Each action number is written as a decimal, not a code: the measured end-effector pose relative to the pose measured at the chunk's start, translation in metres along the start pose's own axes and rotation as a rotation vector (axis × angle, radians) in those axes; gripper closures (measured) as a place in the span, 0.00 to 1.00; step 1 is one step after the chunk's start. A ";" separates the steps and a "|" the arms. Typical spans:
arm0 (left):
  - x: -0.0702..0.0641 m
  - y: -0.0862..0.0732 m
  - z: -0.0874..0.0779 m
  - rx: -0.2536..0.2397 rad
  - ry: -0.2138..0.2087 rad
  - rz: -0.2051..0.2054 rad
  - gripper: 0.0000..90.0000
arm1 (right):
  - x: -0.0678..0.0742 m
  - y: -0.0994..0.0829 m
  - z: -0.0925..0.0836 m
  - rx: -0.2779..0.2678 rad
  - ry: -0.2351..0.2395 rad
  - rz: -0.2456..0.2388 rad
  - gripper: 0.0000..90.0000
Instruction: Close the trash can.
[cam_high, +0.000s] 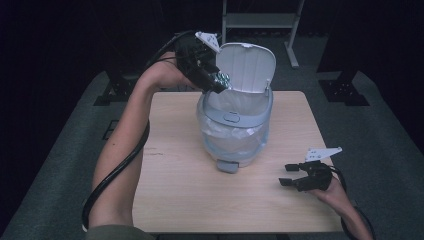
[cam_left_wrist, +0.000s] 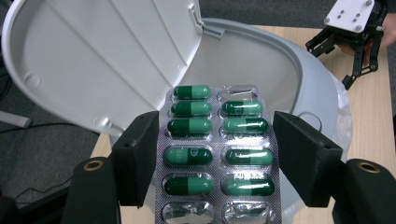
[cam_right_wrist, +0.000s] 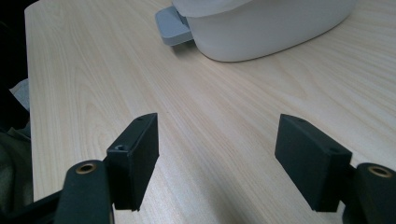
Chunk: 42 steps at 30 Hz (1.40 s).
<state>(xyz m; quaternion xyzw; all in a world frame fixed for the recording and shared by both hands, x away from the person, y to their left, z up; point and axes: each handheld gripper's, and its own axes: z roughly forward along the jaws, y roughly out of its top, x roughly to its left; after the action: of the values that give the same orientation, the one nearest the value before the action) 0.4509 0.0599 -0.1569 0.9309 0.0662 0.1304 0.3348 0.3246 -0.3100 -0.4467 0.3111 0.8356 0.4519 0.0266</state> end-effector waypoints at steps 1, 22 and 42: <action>0.001 0.002 0.002 0.002 -0.001 0.004 0.37 | 0.000 0.000 0.000 0.000 0.000 0.001 0.32; 0.008 0.013 0.040 0.020 -0.038 0.008 0.37 | -0.004 -0.001 0.003 0.011 0.012 0.008 0.32; -0.002 -0.015 0.018 -0.023 -0.038 -0.026 0.29 | -0.004 -0.001 0.003 0.026 0.015 0.020 0.33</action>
<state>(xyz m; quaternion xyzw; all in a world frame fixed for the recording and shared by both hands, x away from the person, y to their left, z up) 0.4537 0.0600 -0.1803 0.9283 0.0704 0.1091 0.3483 0.3278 -0.3104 -0.4497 0.3163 0.8384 0.4437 0.0118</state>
